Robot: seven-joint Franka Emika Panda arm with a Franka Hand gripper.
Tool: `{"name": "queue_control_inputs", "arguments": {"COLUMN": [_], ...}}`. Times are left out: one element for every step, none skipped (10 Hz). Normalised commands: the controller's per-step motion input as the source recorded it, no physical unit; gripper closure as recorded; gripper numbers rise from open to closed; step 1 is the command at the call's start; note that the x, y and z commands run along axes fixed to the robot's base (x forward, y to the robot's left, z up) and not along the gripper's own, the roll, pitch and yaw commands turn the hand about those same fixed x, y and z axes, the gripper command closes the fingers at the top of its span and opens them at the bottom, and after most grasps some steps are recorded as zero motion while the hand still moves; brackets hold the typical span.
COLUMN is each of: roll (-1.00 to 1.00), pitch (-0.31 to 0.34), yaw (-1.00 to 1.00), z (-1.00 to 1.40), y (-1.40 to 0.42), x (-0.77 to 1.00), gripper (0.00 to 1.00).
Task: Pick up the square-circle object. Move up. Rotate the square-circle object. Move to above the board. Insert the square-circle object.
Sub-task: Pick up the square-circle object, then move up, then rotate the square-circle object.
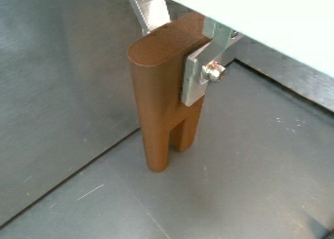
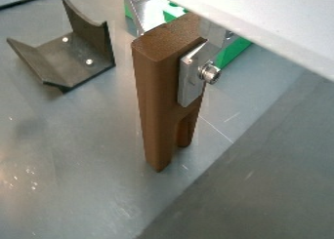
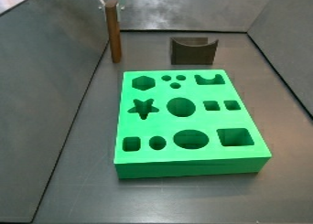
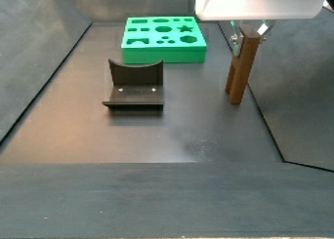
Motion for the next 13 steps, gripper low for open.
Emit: {"name": "queue_control_inputs", "arguments": {"roll": [0.0,0.0,0.0,0.0,0.0,0.0,0.0,0.0,0.01,0.03,0.04,0.0,0.0], "pitch": [0.0,0.0,0.0,0.0,0.0,0.0,0.031,0.04,0.04,0.047,0.054,0.0,0.019], "yaw": [0.0,0.0,0.0,0.0,0.0,0.0,-0.03,-0.03,-0.03,-0.02,-0.02,0.0,0.01], "z": [0.0,0.0,0.0,0.0,0.0,0.83,0.79,0.7,0.62,0.37,0.27,1.0,0.96], "y": [0.0,0.0,0.0,0.0,0.0,0.0,-0.05,-0.04,-0.03,-0.01,0.0,-0.31,-0.31], "x": [0.0,0.0,0.0,0.0,0.0,0.0,-0.04,-0.05,-0.04,-0.02,-0.01,0.99,1.0], "gripper": [1.0,1.0,1.0,1.0,1.0,1.0,1.0,1.0,1.0,1.0,1.0,1.0,1.0]}}
